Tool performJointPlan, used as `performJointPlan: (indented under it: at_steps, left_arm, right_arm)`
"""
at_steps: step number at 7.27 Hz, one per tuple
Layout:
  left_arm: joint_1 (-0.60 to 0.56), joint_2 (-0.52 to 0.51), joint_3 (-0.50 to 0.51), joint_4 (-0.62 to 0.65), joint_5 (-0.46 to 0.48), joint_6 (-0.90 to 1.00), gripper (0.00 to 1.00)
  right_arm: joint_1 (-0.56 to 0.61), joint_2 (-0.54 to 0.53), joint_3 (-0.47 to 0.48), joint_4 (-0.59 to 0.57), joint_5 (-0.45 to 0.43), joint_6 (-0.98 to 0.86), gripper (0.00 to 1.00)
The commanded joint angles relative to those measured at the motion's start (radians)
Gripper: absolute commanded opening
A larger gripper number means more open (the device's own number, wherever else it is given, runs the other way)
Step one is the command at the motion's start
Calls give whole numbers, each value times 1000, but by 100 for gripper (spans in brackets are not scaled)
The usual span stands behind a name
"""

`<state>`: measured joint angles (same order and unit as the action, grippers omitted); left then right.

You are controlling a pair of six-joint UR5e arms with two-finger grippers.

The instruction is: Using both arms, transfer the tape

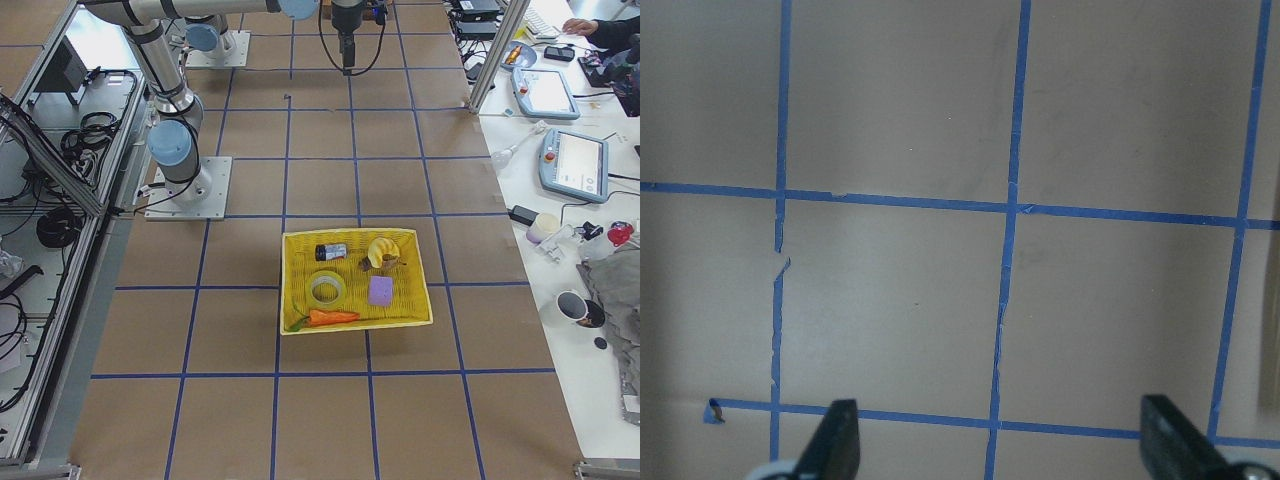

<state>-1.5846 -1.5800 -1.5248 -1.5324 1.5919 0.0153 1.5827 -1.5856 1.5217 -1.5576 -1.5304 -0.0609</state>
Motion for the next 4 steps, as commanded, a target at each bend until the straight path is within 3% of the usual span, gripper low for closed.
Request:
performJointPlan:
  at_steps: [1,4]
  left_arm:
    - [0,0,0,0,-3,0,100]
    - [0,0,0,1,-6,0,100]
  right_arm:
    - [-1,1,0,-1,-11,-2,100]
    - [2,1,2,-1,-11,-2,100]
